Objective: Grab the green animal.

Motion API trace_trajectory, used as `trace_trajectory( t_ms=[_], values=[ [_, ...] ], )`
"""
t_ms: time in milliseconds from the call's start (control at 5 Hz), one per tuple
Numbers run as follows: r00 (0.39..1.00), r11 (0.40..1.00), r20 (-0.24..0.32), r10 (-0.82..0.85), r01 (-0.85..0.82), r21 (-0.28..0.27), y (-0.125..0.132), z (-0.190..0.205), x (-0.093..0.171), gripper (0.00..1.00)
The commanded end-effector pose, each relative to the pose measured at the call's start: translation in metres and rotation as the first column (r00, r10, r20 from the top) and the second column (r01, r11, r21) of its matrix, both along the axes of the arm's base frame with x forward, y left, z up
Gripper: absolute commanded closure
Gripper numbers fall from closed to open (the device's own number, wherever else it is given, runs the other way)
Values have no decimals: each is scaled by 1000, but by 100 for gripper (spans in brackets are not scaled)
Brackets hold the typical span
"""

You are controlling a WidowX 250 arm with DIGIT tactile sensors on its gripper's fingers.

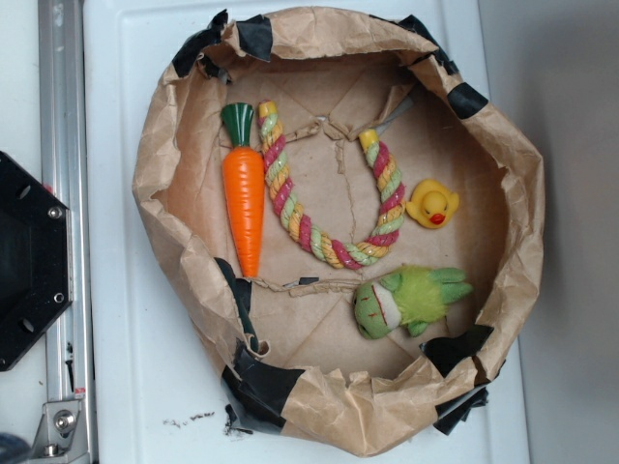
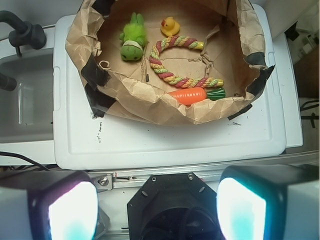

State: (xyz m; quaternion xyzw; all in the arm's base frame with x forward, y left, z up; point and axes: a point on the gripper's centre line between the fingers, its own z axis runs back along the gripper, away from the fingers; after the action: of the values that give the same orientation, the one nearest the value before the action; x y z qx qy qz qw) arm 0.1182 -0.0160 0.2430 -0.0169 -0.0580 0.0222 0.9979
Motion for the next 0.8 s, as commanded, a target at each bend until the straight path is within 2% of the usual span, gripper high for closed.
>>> trace_trajectory(
  t_ms=[0, 200, 400, 600],
  values=[
    [1000, 1000, 0, 0, 0, 0, 0, 0, 0, 0],
    [962, 971, -135, 239, -233, 60, 25, -48, 50, 0],
    [988, 989, 86, 129, -121, -85, 11, -67, 108, 0],
    [975, 980, 169, 146, -119, -158, 13, -85, 152, 0]
  ],
)
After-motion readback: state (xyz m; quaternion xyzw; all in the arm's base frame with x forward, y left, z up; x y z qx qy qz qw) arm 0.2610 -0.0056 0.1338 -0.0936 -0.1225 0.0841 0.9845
